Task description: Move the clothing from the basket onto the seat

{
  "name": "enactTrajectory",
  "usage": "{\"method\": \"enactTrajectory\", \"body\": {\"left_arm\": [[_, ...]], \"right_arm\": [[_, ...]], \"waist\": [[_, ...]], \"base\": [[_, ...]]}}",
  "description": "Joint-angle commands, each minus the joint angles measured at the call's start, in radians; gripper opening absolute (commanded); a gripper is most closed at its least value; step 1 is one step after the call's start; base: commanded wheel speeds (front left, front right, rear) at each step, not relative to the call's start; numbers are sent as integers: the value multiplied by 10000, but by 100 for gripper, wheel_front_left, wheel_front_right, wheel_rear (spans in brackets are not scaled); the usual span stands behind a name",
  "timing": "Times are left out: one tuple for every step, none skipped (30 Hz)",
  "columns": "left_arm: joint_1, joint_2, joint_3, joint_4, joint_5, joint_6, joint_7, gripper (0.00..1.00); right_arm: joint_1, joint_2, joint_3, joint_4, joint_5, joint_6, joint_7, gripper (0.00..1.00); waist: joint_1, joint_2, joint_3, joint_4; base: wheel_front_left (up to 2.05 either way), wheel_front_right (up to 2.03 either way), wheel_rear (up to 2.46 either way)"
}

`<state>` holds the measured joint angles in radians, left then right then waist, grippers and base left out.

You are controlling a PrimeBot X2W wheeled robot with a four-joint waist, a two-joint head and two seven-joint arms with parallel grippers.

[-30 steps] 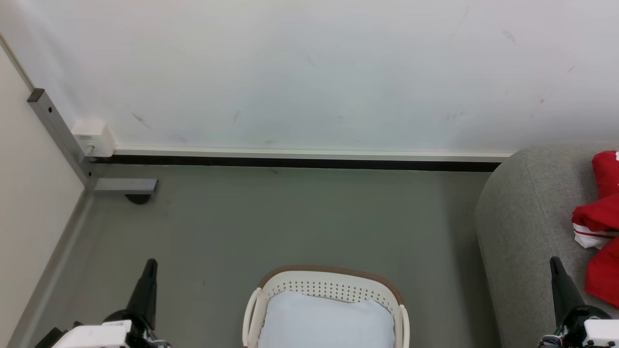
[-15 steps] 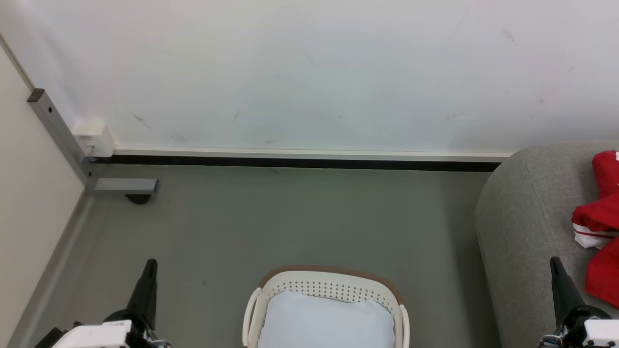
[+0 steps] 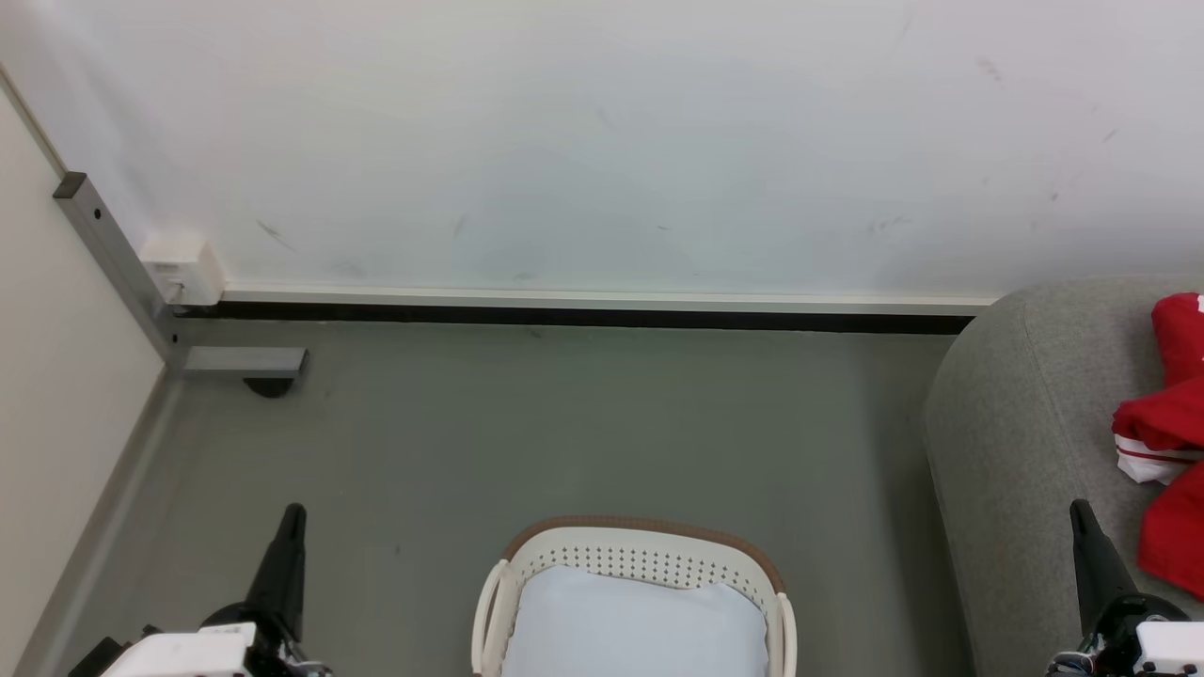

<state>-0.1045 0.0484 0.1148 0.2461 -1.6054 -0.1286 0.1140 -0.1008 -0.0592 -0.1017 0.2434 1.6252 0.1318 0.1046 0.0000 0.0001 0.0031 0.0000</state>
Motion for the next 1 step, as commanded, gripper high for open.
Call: {"method": "enactTrajectory", "body": {"left_arm": [[-69,20,12,-1,-135,-48,38,0]], "right_arm": [[-114,8,-30,24,-54,-21,34,0]], "waist": [[0,-1,0,0]], "base": [[0,0,0]]}}
